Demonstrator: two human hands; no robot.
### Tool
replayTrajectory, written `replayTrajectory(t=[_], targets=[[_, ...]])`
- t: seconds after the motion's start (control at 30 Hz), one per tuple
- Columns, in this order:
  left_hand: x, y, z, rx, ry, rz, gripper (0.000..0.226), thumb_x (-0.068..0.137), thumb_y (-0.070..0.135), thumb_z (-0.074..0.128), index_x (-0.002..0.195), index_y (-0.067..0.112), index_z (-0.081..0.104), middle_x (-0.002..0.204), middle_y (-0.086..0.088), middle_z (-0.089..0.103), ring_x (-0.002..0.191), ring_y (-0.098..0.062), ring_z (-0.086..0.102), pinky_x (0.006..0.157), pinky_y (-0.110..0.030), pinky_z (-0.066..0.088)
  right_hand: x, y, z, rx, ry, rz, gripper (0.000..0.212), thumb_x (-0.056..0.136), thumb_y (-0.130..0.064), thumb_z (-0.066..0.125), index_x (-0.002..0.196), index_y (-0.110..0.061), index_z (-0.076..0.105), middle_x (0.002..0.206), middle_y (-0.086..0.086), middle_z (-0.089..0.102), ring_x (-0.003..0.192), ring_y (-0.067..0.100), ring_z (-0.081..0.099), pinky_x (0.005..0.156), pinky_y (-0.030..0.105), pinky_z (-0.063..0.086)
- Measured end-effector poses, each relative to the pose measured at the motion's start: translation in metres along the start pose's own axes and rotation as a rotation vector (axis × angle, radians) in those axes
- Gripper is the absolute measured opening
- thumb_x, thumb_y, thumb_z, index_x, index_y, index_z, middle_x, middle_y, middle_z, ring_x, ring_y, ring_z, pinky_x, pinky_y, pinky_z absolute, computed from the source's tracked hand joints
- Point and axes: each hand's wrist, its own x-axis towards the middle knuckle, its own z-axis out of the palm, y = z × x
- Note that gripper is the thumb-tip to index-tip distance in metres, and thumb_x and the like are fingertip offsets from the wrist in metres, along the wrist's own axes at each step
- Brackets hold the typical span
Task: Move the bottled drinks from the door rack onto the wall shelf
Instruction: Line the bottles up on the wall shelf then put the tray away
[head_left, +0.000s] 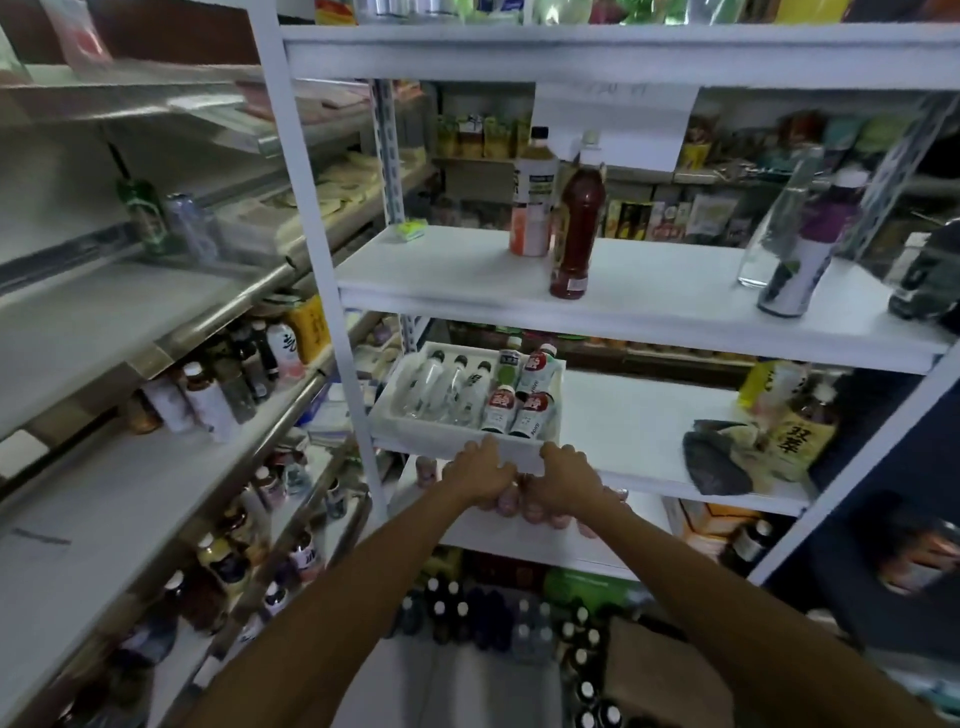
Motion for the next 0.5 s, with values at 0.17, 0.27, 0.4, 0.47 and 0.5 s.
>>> replayTrajectory(t=[0.17,0.27,0.4,0.47,0.5], targets=[[0.062,-0.019,-0.021,-0.077,-0.035,-0.003,0.056,0.095,0.037,0.049,0.139,0.007,0.034,0.136,-0.021,0.045,0.119,-0.039,0.05,0.096,-0.041,0.045,0.055,-0.011,-0.004,0.022,0.011,0.032,0.05,0.082,-0.035,0.066,0.123,-0.012,0.048,0.122,0.015,0.054,0.113,0.034,0.051,0.09,0.04,0.049],[0.095,-0.027,-0.034,-0.072,-0.043,0.013,0.051,0.095,0.033,0.051,0.135,0.005,0.036,0.13,-0.022,0.051,0.115,-0.037,0.054,0.091,-0.038,0.045,0.088,-0.018,-0.003,0.052,0.009,0.033,0.054,0.08,-0.031,0.066,0.128,-0.013,0.048,0.123,0.016,0.057,0.112,0.034,0.055,0.091,0.039,0.051],[0.137,-0.039,-0.037,-0.052,-0.092,0.0,0.059,0.096,0.031,0.053,0.141,0.001,0.03,0.14,-0.023,0.044,0.124,-0.037,0.048,0.096,-0.038,0.044,0.122,-0.02,0.0,0.16,0.009,0.062,0.048,0.086,-0.028,0.063,0.13,-0.015,0.049,0.124,0.013,0.062,0.11,0.033,0.06,0.09,0.037,0.053],[0.155,-0.044,-0.033,-0.038,-0.119,-0.03,0.061,0.094,0.034,0.055,0.142,0.004,0.031,0.141,-0.021,0.042,0.126,-0.036,0.047,0.098,-0.038,0.044,0.136,-0.019,0.001,0.212,0.008,0.115,0.051,0.09,-0.033,0.06,0.135,-0.015,0.044,0.129,0.013,0.06,0.113,0.033,0.059,0.093,0.037,0.05],[0.163,-0.044,-0.031,-0.038,-0.119,-0.04,0.061,0.093,0.036,0.056,0.14,0.005,0.033,0.14,-0.02,0.044,0.125,-0.035,0.047,0.098,-0.038,0.044,0.142,-0.018,0.001,0.237,0.007,0.145,0.054,0.09,-0.034,0.06,0.137,-0.015,0.042,0.131,0.013,0.058,0.115,0.034,0.058,0.094,0.037,0.048]])
